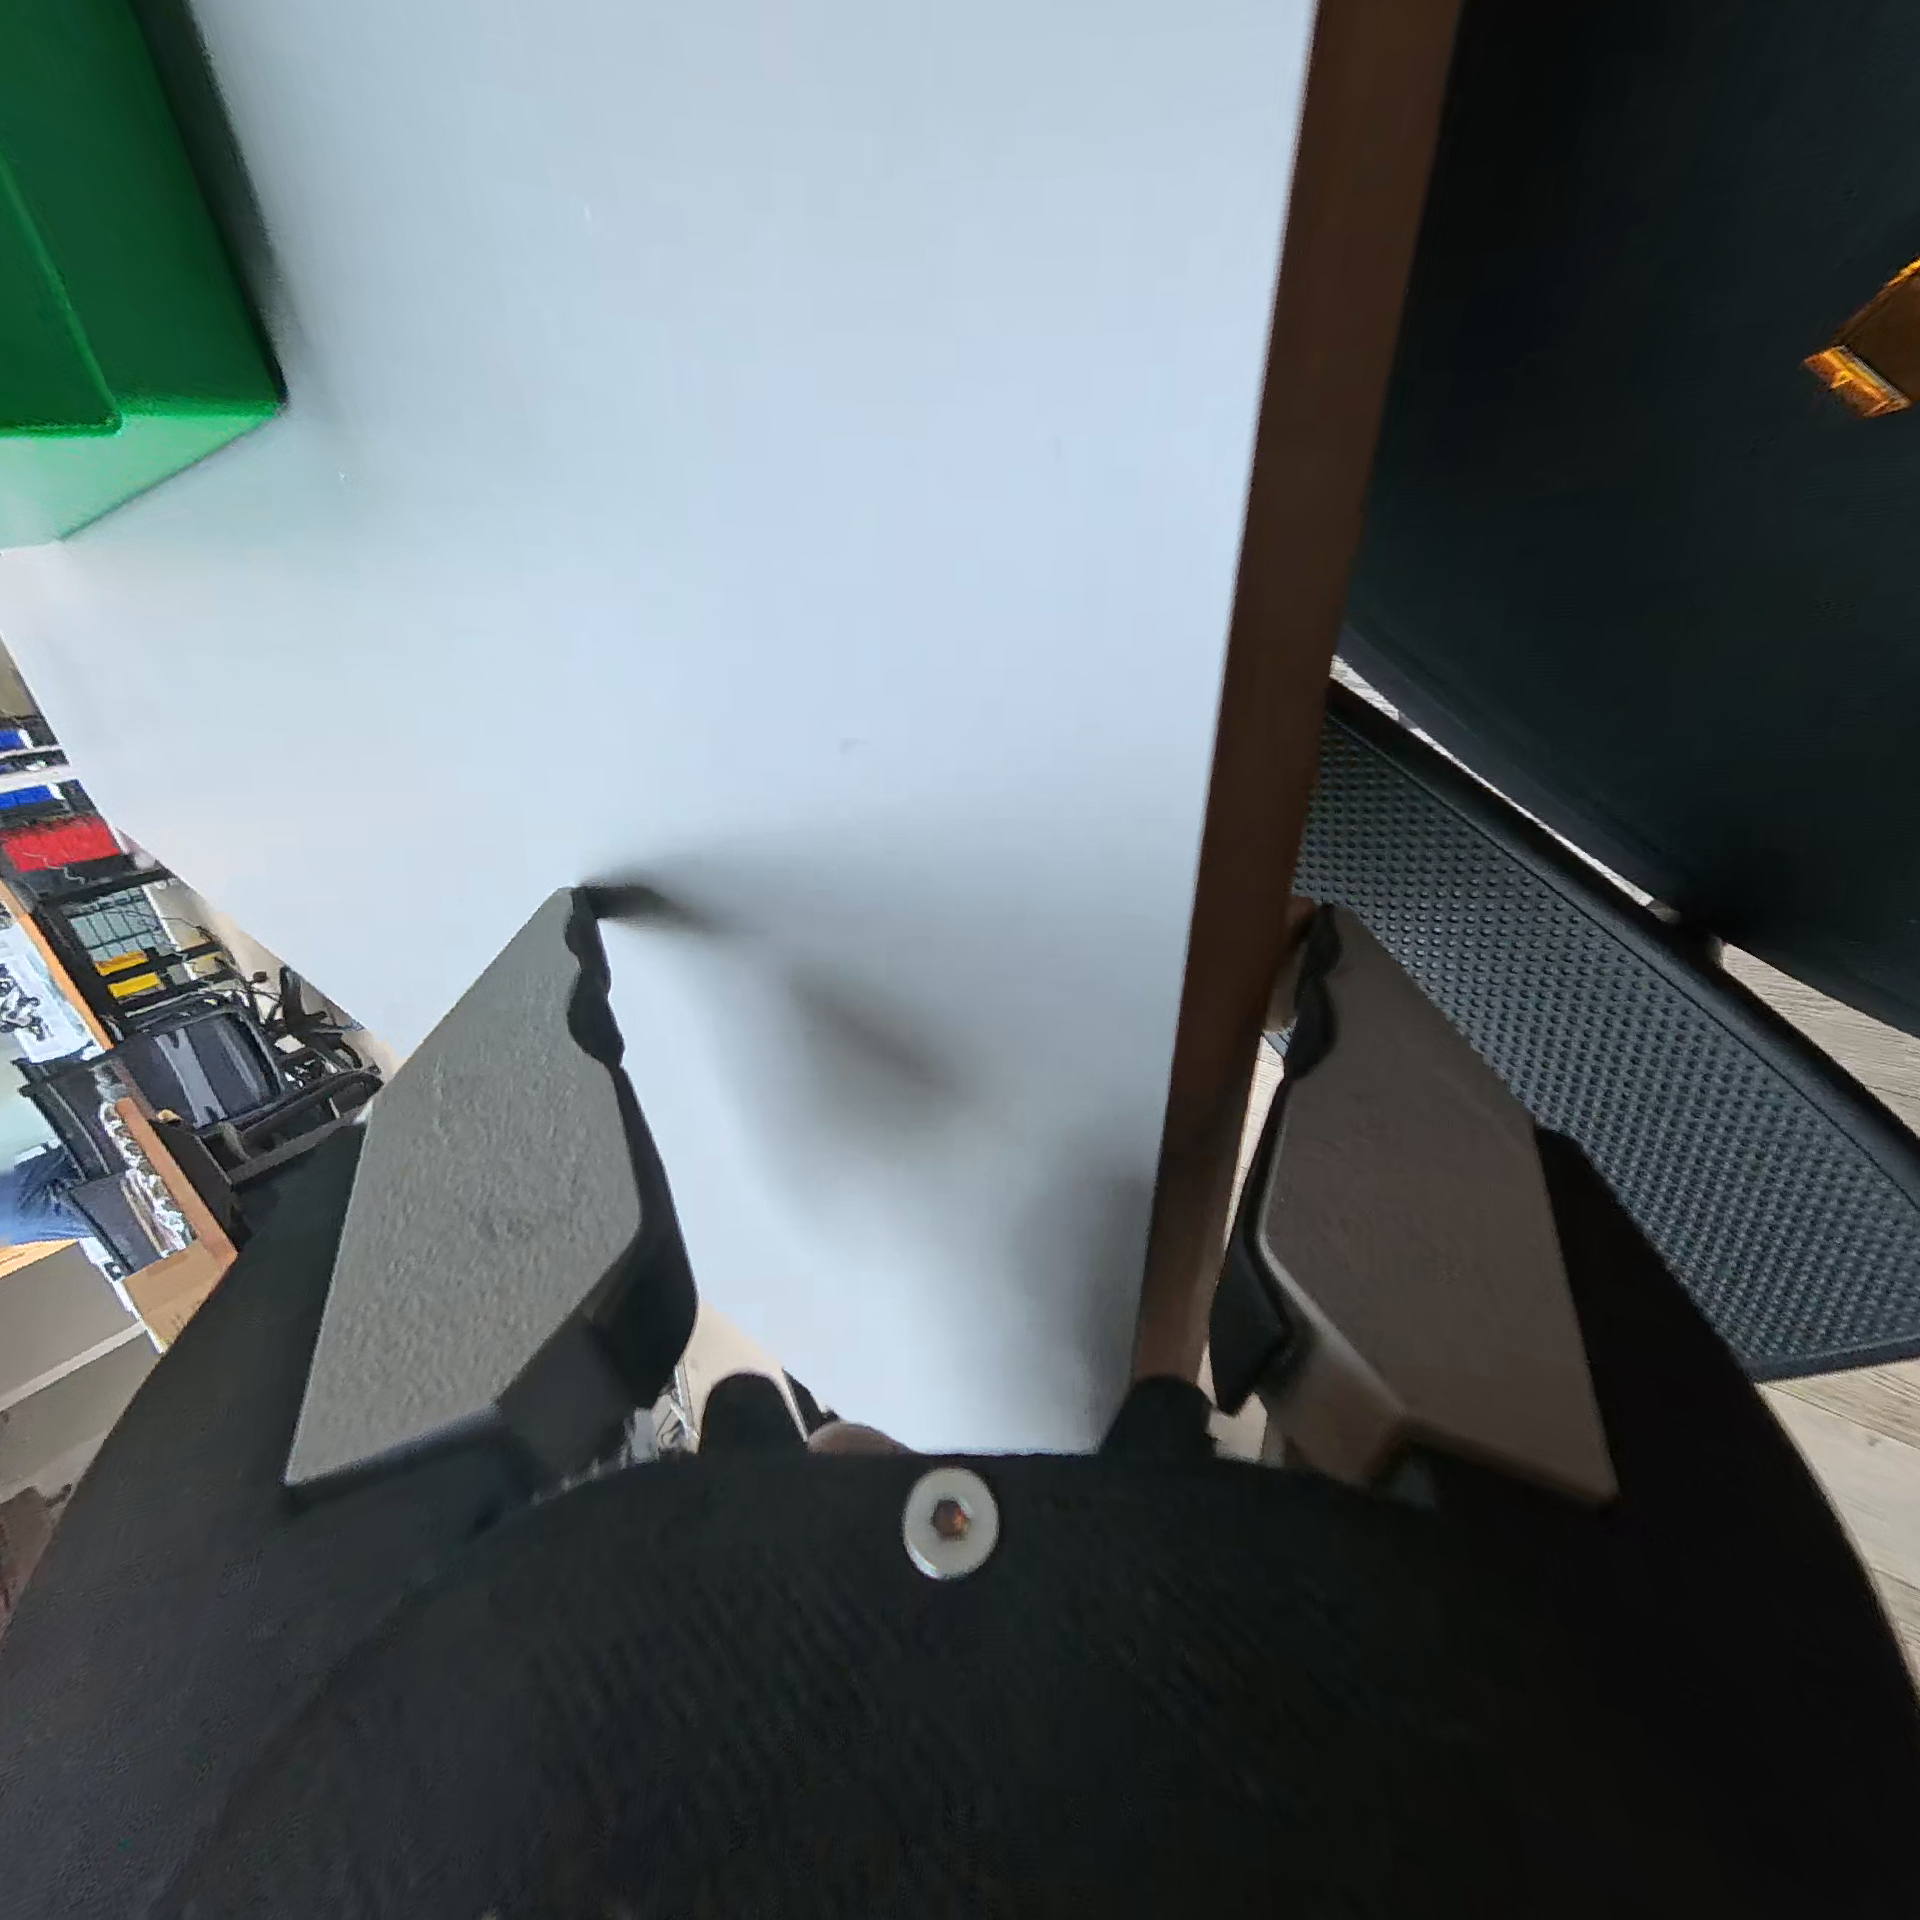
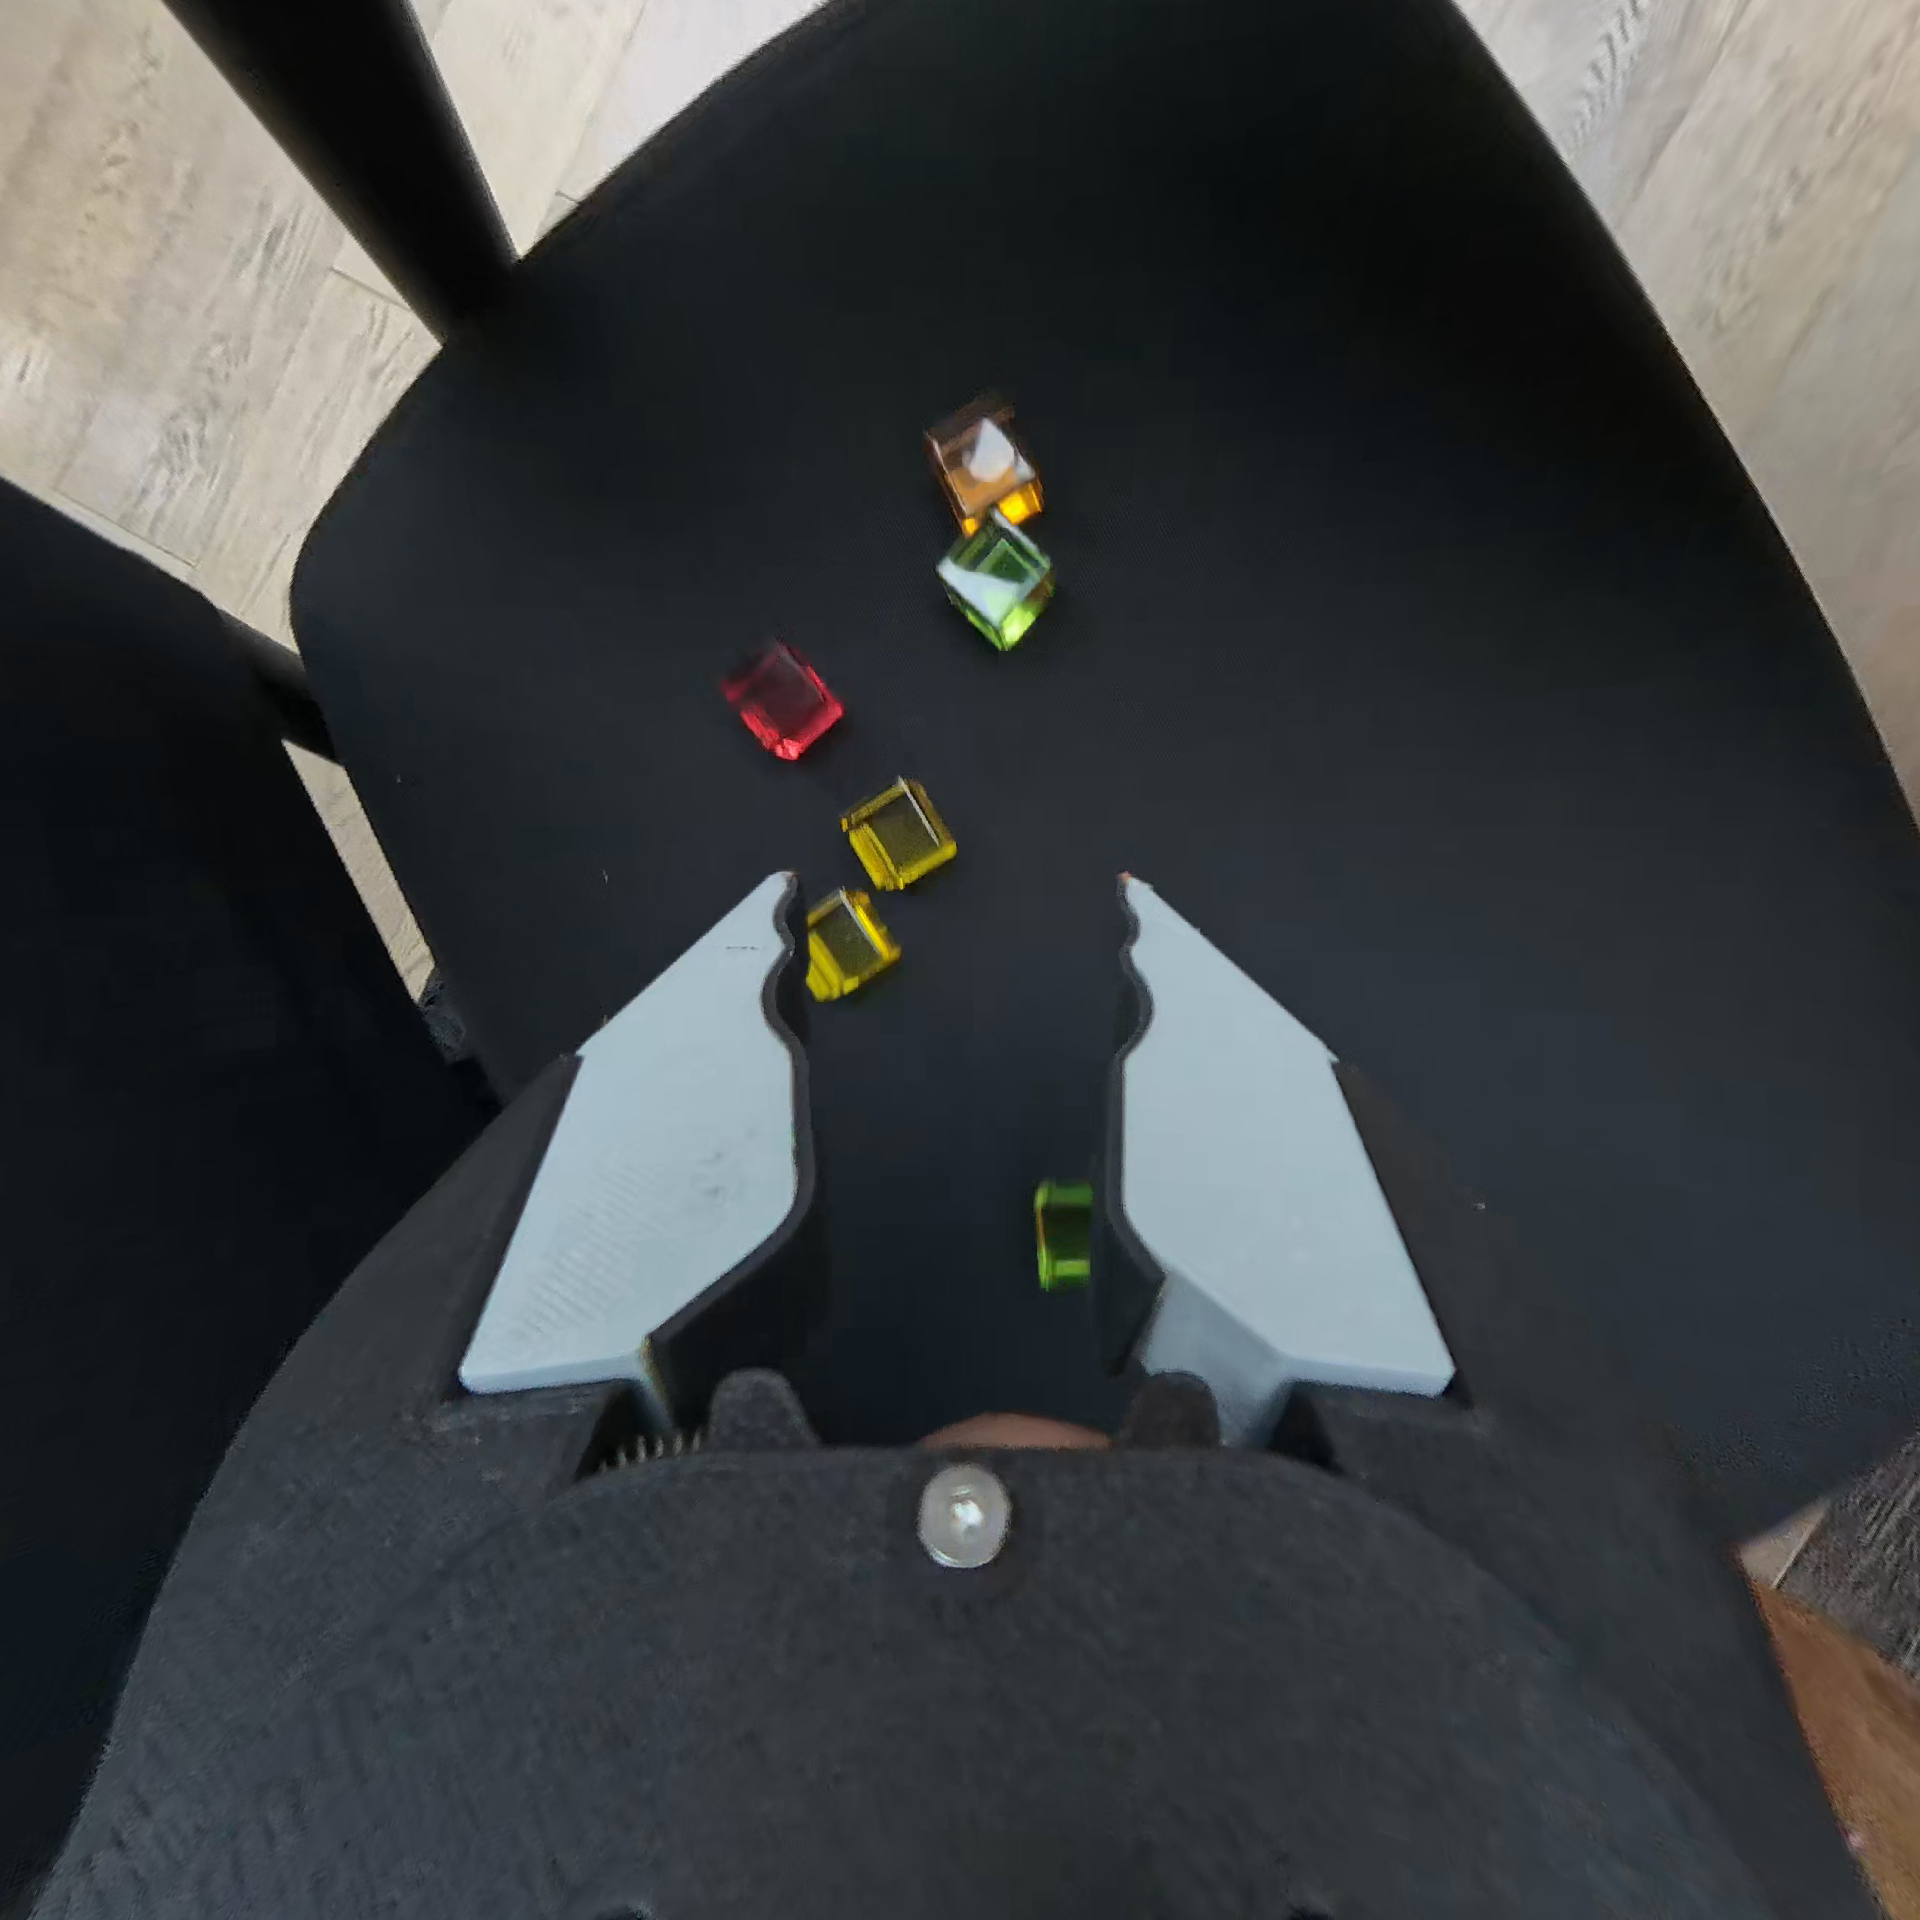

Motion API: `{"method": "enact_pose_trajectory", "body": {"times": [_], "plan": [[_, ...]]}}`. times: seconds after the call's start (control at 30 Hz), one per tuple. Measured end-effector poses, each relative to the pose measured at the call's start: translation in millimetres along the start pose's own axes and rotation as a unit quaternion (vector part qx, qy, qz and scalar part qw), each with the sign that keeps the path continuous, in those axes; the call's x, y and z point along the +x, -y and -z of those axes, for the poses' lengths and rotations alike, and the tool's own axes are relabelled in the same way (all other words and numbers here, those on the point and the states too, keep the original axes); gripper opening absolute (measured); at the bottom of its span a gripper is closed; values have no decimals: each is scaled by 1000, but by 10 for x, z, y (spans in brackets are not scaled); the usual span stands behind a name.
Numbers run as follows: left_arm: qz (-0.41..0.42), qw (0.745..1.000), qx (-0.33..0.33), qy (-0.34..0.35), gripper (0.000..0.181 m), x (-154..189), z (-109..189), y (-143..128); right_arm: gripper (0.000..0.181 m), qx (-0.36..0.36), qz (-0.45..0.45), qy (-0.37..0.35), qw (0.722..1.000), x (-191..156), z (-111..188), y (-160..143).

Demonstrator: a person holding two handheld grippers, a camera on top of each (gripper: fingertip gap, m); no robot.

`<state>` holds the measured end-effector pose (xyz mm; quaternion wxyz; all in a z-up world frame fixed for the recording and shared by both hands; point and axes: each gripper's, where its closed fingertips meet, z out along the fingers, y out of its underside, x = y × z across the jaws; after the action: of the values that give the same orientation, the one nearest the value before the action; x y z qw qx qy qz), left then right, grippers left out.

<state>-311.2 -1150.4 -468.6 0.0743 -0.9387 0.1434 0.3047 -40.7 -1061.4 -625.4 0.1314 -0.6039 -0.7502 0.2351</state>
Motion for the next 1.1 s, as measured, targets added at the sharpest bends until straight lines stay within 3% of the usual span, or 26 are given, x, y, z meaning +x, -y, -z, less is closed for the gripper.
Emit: {"method": "enact_pose_trajectory", "body": {"times": [0.2, 0.37, 0.43, 0.5, 0.53, 0.6, 0.67, 0.73, 0.83, 1.0, 1.1], "plan": [[-9, 999, 27, -22, 128, 1, 33, 3, 51, -6, 117, -11, 993, -3, -600, 318], [116, 975, 161, -96, 76, 215, 560, 184, 51, -29, 207, -15, 978, 122, -982, 395], [141, 966, 197, -89, 94, 439, 676, 172, 51, -39, 233, -8, 972, 145, -1117, 387], [129, 966, 219, -47, 95, 573, 741, 152, 49, -51, 251, 3, 967, 142, -1238, 373], [127, 961, 242, -35, 91, 631, 796, 184, 47, -56, 259, 10, 964, 125, -1288, 367], [126, 950, 284, -37, 52, 807, 908, 226, 28, -75, 275, 12, 958, 127, -1366, 321], [123, 944, 298, -66, 49, 1056, 942, 211, 27, -81, 279, 13, 957, 125, -1354, 305], [112, 950, 275, -93, 26, 1319, 798, 91, 27, -73, 263, 9, 962, 174, -1265, 290], [116, 955, 232, -141, 17, 1642, 495, -56, 27, -76, 222, -20, 972, 414, -1134, 140], [137, 955, 150, -216, 23, 2029, 45, -251, 29, -95, 189, -22, 977, 530, -1109, -106], [155, 934, 158, -281, 7, 2256, -1, -266, 57, -70, 150, -38, 985, 530, -924, -57]]}}
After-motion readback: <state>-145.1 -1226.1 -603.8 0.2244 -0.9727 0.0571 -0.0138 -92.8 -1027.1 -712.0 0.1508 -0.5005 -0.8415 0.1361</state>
